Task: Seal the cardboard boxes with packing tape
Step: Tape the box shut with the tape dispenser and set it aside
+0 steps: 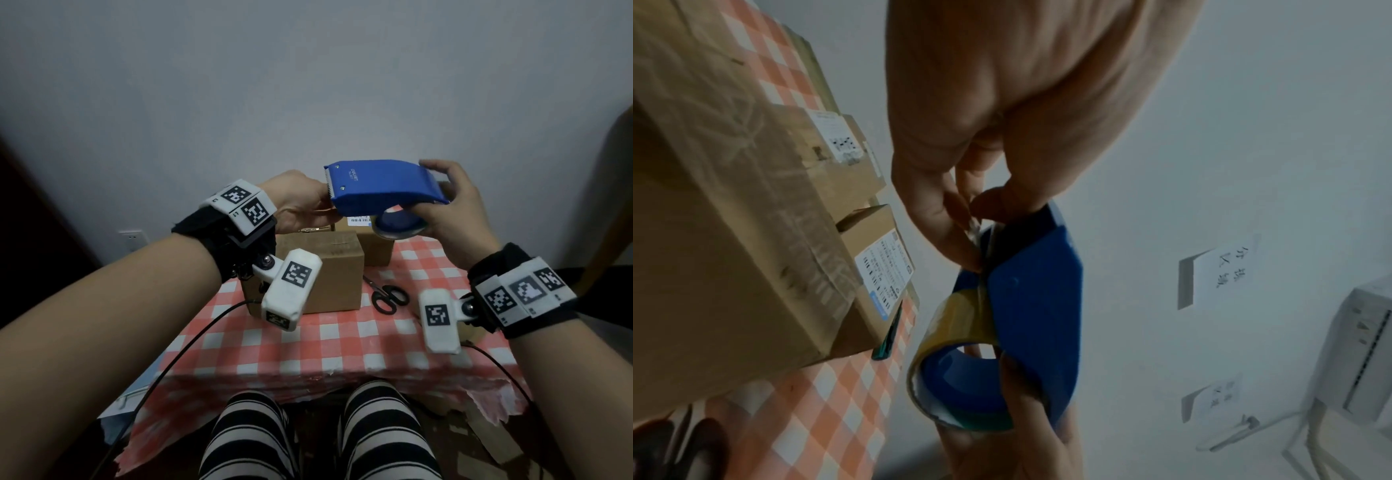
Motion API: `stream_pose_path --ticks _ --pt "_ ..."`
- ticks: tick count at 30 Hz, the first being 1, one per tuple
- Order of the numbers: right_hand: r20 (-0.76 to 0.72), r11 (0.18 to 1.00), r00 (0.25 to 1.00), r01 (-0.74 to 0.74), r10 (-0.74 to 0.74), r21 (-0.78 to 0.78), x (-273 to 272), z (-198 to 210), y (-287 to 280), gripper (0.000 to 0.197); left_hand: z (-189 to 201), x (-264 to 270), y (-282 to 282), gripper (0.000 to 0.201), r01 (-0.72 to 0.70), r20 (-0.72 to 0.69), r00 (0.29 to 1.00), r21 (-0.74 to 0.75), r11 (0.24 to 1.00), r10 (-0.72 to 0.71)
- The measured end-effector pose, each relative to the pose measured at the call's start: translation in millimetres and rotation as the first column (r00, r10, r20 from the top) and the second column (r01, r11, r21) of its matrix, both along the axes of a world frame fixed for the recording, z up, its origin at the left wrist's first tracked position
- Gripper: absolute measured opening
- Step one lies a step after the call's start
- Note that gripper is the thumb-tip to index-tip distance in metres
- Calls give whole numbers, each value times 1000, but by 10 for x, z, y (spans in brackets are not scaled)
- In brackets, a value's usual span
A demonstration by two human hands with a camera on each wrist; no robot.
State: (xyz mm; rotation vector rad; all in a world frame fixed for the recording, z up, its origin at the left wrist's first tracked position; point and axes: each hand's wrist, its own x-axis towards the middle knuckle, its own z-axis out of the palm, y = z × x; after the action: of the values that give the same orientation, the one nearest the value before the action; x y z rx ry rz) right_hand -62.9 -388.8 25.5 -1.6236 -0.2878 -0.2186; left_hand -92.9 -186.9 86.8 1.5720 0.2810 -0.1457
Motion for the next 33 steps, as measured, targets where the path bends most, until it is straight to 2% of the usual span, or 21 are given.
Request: stream_pose_path --ticks 3,6,10,13,16,18,23,26,29,33 --pt "60 990 997 -44 53 -135 -20 21 7 58 -38 22 18 13 13 -26 1000 -42 999 -14" --pt "114 967 993 7 22 -253 -11 38 13 51 -40 0 7 17 69 -47 996 -61 996 -72" --pt "141 930 989 16 39 -367 30 50 13 56 -70 -1 -11 19 94 -39 995 -51 994 -96" --pt "176 842 982 40 65 -537 53 59 23 67 -83 11 -1 18 86 -55 995 -57 995 -89" --pt "231 733 971 114 60 -671 75 43 37 56 -59 11 2 22 86 -60 994 -71 994 -90" --pt "239 727 969 116 68 -677 75 20 48 54 -49 15 3 27 94 -53 994 -52 994 -96" --pt "228 757 952 -5 203 -653 65 -7 93 77 -55 34 2 26 100 -52 994 -19 995 -101" --pt "248 733 943 6 223 -681 73 -10 120 85 -62 39 8 26 102 -56 993 -19 995 -103" --pt "256 724 946 36 197 -688 85 -6 101 81 -74 32 15 29 136 -77 988 5 991 -135" --pt "261 726 951 62 165 -685 62 40 92 60 -75 28 7 29 154 -102 983 -18 988 -155"
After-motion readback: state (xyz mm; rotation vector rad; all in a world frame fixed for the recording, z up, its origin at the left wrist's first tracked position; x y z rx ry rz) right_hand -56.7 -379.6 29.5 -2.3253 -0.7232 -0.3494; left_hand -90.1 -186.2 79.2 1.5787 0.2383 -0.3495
